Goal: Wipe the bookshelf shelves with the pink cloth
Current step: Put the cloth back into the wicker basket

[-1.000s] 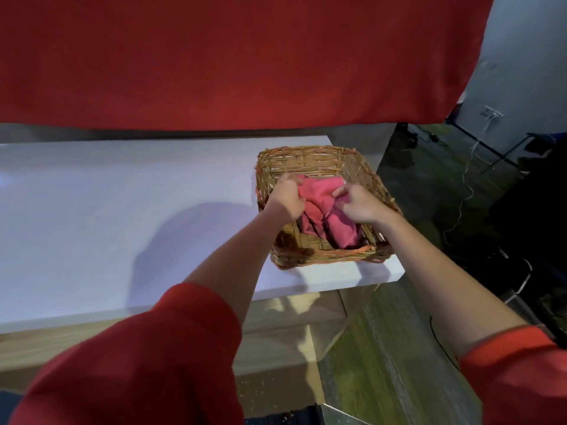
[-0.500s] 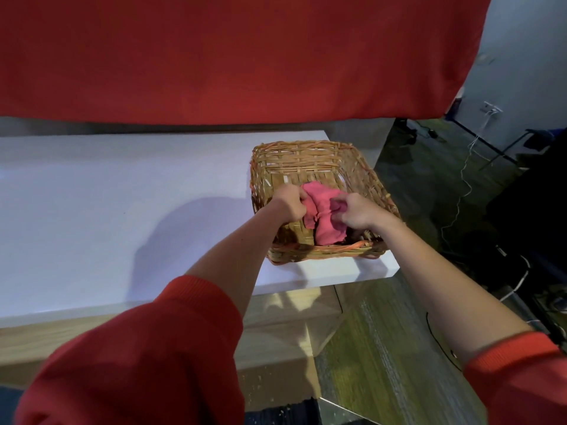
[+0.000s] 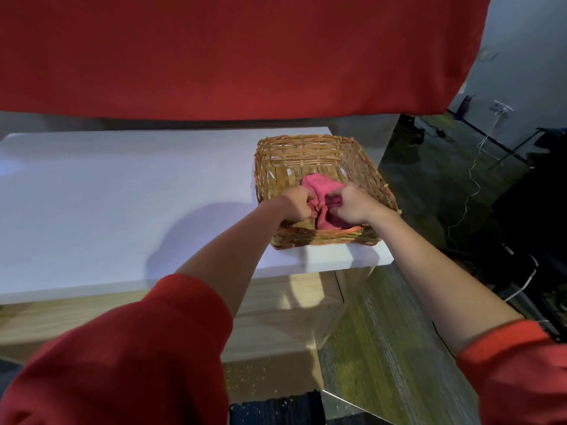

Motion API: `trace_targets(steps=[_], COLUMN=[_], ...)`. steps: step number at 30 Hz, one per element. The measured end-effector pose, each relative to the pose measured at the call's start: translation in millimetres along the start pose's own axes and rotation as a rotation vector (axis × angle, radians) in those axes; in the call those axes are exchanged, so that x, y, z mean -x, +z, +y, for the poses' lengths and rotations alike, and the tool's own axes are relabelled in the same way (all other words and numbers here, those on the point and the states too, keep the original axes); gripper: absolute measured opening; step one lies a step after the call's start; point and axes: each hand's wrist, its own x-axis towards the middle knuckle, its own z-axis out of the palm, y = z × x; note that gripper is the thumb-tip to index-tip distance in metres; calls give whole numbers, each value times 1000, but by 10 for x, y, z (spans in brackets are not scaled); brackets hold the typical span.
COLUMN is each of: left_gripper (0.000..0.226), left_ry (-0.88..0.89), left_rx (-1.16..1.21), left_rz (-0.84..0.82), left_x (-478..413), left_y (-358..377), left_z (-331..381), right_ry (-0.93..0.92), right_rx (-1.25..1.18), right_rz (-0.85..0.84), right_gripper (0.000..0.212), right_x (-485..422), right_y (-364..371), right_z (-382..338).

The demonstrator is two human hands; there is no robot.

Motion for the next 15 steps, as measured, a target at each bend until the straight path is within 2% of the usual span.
trace_targets(steps=[3,9,12,15], left_gripper=[33,33,33,38], left_ry=[13,-115,-107,-4], left_rx=[4,-123,-54,105], left_rz=[81,288,395,511], left_x=[166,600,800,926], left_y=[-92,-99,84,202], left_z=[35,-34,-152,-277], right_ry=[-47,-82,-113,-66], right_rx=[6,14,-1,33], right_rz=[39,106,156,174], right_gripper=[27,23,26,28], right_x=[71,404,549,671], right_y=[-41,14,118,170], right_z=[-88,-397,-560,-652])
